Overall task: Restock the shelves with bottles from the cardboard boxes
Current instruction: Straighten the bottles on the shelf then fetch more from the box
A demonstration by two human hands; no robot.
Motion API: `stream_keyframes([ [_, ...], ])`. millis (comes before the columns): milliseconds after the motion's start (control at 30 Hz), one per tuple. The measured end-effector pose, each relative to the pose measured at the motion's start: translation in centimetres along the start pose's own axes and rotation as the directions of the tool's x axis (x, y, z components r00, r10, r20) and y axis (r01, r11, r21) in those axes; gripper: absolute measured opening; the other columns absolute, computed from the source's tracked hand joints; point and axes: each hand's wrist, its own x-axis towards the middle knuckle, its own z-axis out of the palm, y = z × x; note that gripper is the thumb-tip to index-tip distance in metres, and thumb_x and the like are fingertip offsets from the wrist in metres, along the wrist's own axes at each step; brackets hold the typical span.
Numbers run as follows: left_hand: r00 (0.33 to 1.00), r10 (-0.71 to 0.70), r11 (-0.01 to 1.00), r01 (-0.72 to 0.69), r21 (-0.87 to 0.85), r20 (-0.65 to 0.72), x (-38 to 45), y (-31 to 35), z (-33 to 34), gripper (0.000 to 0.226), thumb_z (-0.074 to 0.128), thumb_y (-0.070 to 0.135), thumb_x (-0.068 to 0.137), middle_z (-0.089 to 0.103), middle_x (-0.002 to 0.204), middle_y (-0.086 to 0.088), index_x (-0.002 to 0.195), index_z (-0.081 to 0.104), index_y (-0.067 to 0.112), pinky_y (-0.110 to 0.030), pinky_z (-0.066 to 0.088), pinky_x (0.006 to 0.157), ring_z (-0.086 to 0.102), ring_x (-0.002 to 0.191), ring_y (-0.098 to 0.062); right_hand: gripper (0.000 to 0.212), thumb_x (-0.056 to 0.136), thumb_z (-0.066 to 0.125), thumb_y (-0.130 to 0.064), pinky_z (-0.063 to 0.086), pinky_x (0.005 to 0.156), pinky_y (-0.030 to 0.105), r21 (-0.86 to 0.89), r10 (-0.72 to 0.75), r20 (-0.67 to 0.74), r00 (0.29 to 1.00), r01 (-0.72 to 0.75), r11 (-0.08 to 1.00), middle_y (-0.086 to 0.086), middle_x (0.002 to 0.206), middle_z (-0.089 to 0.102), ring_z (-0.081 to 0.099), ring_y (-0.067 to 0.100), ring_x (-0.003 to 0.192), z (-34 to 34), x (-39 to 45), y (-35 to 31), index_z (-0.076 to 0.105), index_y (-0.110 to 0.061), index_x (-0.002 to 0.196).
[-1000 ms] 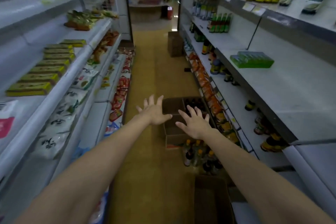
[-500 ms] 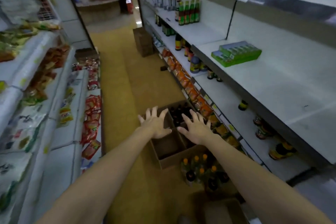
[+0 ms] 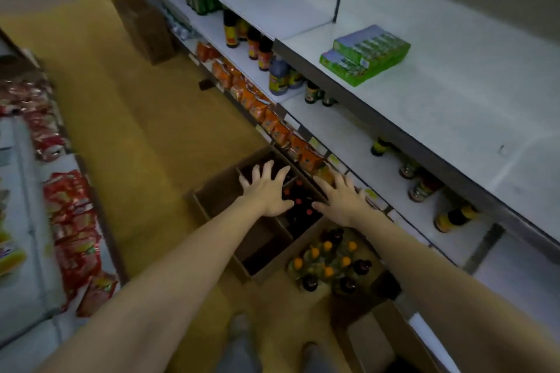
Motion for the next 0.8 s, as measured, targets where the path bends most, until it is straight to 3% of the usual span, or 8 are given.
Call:
stream_keyframes([
  [167, 0.998, 0.057, 0.997, -0.057, 0.046, 0.018, 4.3, -1.9, -0.7, 0.083, 0.053, 0.05, 0.091, -0.012, 0.158, -0.003, 0.151, -0.001, 0.033, -0.061, 0.006, 0.112, -0.007, 0.145, -0.034, 0.067, 0.097, 0.041, -0.053, 0.007, 0.114, 0.06, 0.063, 0.078, -0.005, 0.997, -0.078, 0.995, 0.0, 0.16, -0.012, -0.01, 0.028, 0.147, 0.6, 2.9, -1.9, 0.007, -0.037, 0.153],
  [333, 0.996, 0.094, 0.994, -0.094, -0.047, -0.006, 9.7, -2.7, 0.9, 0.079, 0.053, 0.05, 0.091, -0.005, 0.159, -0.002, 0.151, 0.004, 0.033, -0.058, 0.009, 0.113, -0.002, 0.145, -0.032, 0.067, 0.098, 0.04, -0.051, 0.011, 0.113, 0.06, 0.121, 0.097, -0.004, 0.995, -0.096, 0.988, 0.0, 0.16, -0.01, -0.007, 0.029, 0.147, 2.2, 7.2, -1.8, 0.007, -0.035, 0.153],
  [467, 0.996, 0.083, 0.992, -0.085, -0.09, -0.03, 15.2, -4.0, 5.2, 0.076, 0.051, 0.051, 0.092, 0.004, 0.157, -0.003, 0.151, 0.008, 0.032, -0.056, 0.016, 0.112, 0.007, 0.142, -0.033, 0.066, 0.099, 0.04, -0.049, 0.012, 0.113, 0.058, 0.21, 0.138, 0.025, 0.99, -0.14, 0.968, 0.002, 0.161, -0.007, -0.005, 0.029, 0.147, 6.3, 12.2, -0.4, 0.006, -0.033, 0.153],
  [633, 0.996, 0.082, 0.994, -0.079, -0.071, 0.042, 22.1, -5.6, 12.1, 0.074, 0.052, 0.049, 0.092, 0.008, 0.154, -0.006, 0.15, 0.011, 0.031, -0.053, 0.021, 0.111, 0.01, 0.14, -0.034, 0.066, 0.099, 0.042, -0.045, 0.012, 0.114, 0.055, 0.246, 0.152, 0.108, 0.982, -0.175, 0.953, 0.0, 0.16, -0.004, -0.001, 0.028, 0.146, 13.0, 18.8, 2.1, 0.007, -0.033, 0.153],
  [800, 0.994, 0.076, 0.997, -0.074, -0.022, 0.078, 28.8, -6.6, 19.6, 0.073, 0.049, 0.048, 0.093, 0.012, 0.156, -0.001, 0.151, 0.01, 0.028, -0.053, 0.02, 0.112, 0.007, 0.141, -0.033, 0.067, 0.098, 0.04, -0.048, 0.015, 0.114, 0.054, 0.191, 0.127, 0.122, 0.984, -0.149, 0.97, 0.002, 0.16, -0.001, 0.001, 0.029, 0.145, 20.2, 24.7, 4.7, 0.005, -0.031, 0.153],
])
